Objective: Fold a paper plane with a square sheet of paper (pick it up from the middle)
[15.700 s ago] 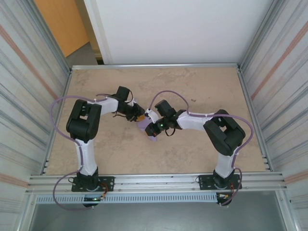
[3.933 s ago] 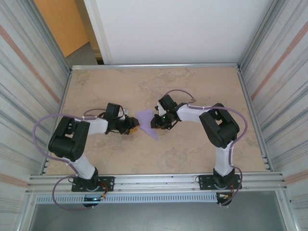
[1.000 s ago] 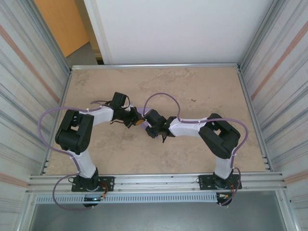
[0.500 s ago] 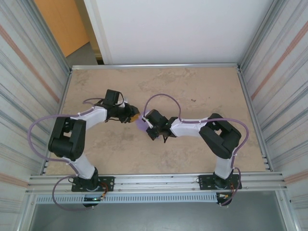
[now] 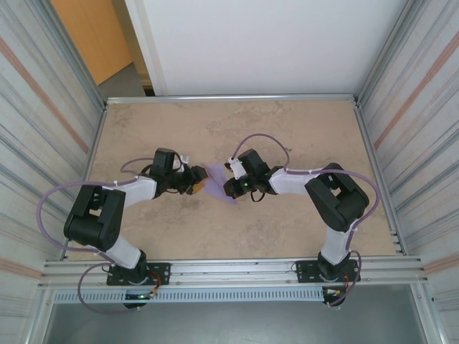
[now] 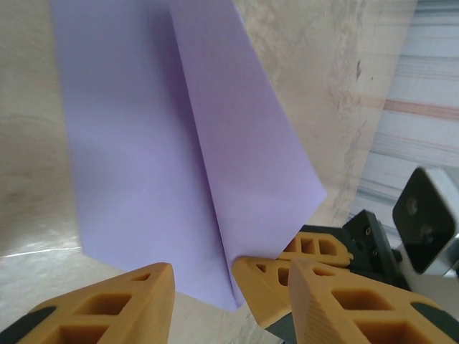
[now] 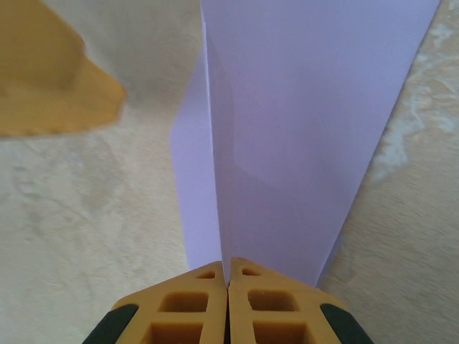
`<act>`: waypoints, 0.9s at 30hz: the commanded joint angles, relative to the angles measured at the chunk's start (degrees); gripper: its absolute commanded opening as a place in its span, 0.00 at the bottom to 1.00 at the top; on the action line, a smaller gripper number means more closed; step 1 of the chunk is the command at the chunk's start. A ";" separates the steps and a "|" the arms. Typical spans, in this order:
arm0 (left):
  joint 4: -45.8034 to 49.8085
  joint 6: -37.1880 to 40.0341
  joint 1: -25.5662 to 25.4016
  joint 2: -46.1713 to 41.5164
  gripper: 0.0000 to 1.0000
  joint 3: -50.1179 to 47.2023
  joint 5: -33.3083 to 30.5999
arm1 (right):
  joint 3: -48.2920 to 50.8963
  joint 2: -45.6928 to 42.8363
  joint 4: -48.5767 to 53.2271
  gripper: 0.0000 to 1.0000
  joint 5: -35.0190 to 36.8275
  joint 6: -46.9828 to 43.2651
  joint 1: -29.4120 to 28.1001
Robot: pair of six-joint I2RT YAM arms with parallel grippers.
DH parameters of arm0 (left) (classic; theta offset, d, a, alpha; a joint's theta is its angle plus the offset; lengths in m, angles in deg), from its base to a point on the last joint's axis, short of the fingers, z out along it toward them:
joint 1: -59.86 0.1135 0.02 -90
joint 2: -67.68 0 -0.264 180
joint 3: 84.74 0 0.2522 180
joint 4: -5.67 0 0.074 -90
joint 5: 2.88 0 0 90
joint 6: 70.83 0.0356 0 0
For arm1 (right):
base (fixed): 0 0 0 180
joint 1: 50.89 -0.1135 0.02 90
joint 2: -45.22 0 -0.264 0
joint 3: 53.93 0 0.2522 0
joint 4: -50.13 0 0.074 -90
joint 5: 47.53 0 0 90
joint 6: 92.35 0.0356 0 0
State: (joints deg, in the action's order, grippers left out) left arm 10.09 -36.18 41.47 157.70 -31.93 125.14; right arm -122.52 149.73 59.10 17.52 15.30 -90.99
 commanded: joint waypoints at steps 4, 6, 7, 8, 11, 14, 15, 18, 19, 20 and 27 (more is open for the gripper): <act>-5.56 0.33 -2.25 2.88 0.46 0.06 -0.58 | 0.69 2.37 -4.28 0.09 -9.31 5.14 1.74; -5.64 0.41 -2.60 3.94 0.45 0.47 -0.39 | 0.76 2.84 -4.58 0.09 -9.88 5.63 2.02; -5.47 0.68 -2.86 4.34 0.45 0.64 -0.47 | 0.86 3.04 -4.69 0.09 -10.00 5.89 2.11; -5.12 0.97 -3.03 4.75 0.45 0.90 -0.53 | 0.93 3.27 -4.81 0.09 -10.25 6.08 2.25; -4.17 1.65 -3.49 5.81 0.45 1.85 -0.58 | 1.21 3.84 -5.35 0.10 -10.64 6.77 2.66; -3.52 2.15 -3.74 6.74 0.42 2.59 -0.56 | 1.74 4.06 -6.04 0.09 -10.83 7.42 3.03; -3.21 2.36 -3.83 6.99 0.40 2.93 -0.58 | 1.91 4.03 -6.29 0.10 -10.77 7.55 3.04; -2.53 3.03 -4.10 7.93 0.39 3.99 -0.51 | 2.36 4.05 -6.83 0.10 -10.76 7.96 3.38; -2.23 3.14 -4.23 8.25 0.39 4.39 -0.49 | 2.45 4.16 -6.92 0.10 -10.90 8.09 3.42; -1.96 3.26 -4.36 8.64 0.38 4.74 -0.49 | 2.51 4.28 -7.09 0.10 -10.90 8.19 3.45; -1.23 3.11 -4.81 10.18 0.39 5.79 -0.56 | 2.89 4.72 -7.78 0.10 -10.69 9.01 3.56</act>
State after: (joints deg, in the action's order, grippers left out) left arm 6.87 -34.63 37.23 167.40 -27.43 124.92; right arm -120.53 153.38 52.17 7.83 22.95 -87.86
